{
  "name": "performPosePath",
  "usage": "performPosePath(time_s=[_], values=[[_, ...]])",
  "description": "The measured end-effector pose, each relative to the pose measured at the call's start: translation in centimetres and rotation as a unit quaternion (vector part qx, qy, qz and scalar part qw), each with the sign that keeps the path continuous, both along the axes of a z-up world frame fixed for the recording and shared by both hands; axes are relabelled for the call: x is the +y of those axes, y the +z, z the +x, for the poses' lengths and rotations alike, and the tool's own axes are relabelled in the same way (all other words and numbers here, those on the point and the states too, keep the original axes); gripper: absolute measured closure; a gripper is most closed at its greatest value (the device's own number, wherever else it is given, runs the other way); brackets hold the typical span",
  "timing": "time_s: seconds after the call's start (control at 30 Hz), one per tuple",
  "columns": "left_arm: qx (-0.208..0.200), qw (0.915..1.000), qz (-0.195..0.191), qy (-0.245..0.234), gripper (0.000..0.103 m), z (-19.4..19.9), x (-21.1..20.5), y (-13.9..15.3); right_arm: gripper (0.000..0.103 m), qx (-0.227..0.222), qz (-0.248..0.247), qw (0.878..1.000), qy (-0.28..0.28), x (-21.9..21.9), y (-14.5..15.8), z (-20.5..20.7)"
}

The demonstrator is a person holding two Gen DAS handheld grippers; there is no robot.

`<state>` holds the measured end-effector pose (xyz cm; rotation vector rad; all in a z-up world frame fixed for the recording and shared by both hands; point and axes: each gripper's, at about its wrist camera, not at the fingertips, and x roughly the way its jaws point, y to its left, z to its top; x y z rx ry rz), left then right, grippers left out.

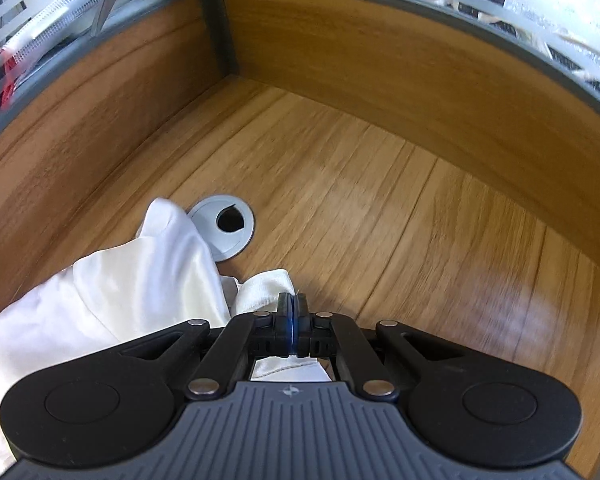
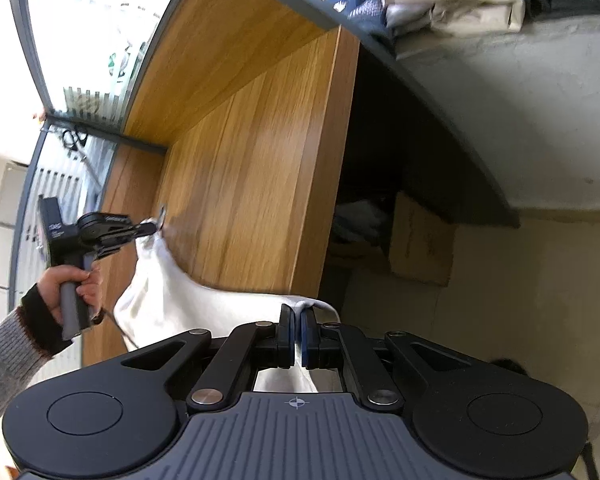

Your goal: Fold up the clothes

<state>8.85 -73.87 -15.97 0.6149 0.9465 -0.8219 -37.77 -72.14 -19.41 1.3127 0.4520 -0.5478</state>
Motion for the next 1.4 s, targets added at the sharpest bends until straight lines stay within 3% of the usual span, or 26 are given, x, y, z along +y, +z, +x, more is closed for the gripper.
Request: performPosePath(time_s=[0.07,0.13,0.17,0.2,0.27,0.47,0.7,1.1,1.4], values=[[0.021,0.9998,0.006,0.001,0.1,0.2,-0.1,0.1,0.096,0.011,0.002,1.0,0.006,-0.3,0.0,0.3],[0.037,0.9993,0.009,0.0,0.085,0.2,0.1,0.4,0.094,0.037,0.003,0.999,0.012,-0.4,0.1,0.6],[0.037,0.9993,0.004,-0.004,0.066,0.0,0.4,0.8,0.091,0.048,-0.001,0.999,0.015,-0.4,0.3,0.6],[0.032,0.9995,-0.002,-0.006,0.054,-0.2,0.9,1.3,0.084,0.058,-0.006,0.998,0.018,-0.4,0.6,0.6],[0.028,0.9995,-0.014,-0.011,0.051,-0.5,2.1,2.4,0.077,0.077,-0.017,0.997,0.024,-0.4,1.2,0.6],[0.032,0.9988,-0.037,0.01,0.05,-0.5,7.5,6.4,0.076,0.099,-0.054,0.991,0.068,0.2,3.8,0.7],[0.032,0.9954,-0.044,0.079,0.049,0.1,17.6,9.1,0.076,0.106,-0.102,0.975,0.164,2.2,6.9,2.9],[0.007,0.9837,-0.024,0.178,0.048,-0.2,36.0,11.1,0.076,0.093,-0.136,0.947,0.277,7.7,9.4,6.8],[0.001,0.981,-0.014,0.193,0.046,-1.4,47.8,11.0,0.076,0.093,-0.155,0.936,0.303,14.7,10.3,8.7]])
